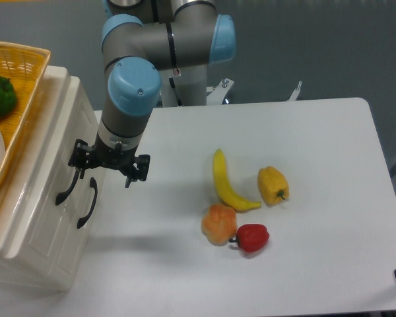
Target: Slide the top white drawer open
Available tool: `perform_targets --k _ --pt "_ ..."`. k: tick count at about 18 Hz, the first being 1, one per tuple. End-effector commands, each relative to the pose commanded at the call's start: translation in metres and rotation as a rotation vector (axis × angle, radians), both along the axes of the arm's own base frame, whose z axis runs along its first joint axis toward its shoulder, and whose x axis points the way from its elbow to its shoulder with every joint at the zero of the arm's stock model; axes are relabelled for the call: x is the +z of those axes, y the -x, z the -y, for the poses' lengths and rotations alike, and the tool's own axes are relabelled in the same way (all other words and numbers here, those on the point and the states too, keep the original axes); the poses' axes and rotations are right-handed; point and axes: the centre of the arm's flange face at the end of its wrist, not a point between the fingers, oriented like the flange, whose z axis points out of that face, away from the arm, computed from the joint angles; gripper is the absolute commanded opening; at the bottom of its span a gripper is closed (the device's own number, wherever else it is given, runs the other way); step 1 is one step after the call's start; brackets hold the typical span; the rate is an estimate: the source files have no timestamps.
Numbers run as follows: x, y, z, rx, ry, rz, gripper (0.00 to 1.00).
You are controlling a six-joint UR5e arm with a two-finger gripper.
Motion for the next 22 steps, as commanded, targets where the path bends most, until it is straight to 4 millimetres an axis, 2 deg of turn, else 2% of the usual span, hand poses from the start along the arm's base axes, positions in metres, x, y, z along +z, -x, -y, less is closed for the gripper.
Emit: perform_targets --k 12,22 --pt "-0.001 -0.018 0.0 -0.018 0.043 0.028 1.0" --pt "-0.003 -0.018 -0.001 -0.013 0.043 0.03 1.0"
